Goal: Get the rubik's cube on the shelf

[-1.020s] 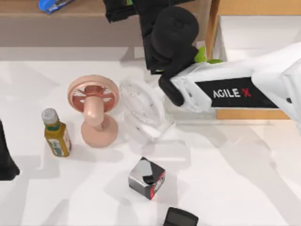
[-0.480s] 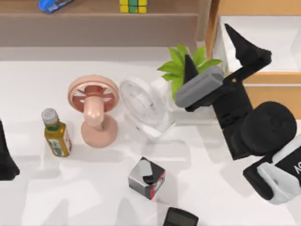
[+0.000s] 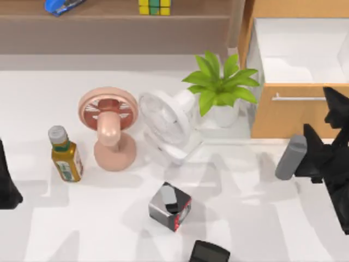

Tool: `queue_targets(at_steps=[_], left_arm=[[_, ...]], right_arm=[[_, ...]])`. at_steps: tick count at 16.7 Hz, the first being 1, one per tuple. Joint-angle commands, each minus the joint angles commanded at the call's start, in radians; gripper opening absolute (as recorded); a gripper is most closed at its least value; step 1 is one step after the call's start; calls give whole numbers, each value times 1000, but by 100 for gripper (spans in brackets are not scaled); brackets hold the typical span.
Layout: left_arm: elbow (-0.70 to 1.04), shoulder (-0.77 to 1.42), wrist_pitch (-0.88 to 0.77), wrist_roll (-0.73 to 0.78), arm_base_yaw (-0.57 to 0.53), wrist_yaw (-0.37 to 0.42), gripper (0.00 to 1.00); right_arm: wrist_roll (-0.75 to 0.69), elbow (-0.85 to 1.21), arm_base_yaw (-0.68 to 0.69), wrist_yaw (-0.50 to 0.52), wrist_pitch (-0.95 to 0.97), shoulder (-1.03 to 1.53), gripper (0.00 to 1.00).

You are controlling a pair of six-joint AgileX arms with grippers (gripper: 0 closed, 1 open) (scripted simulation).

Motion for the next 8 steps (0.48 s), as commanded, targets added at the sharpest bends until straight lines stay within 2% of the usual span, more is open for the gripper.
queue_targets(at_steps=[3,8], left_arm=[[0,0,0,0,0,0,100],[0,0,0,0,0,0,100]], right_arm=[[-63,-22,-69,15,-9,10,100],[-64,-20,-69,15,-13,24,100]])
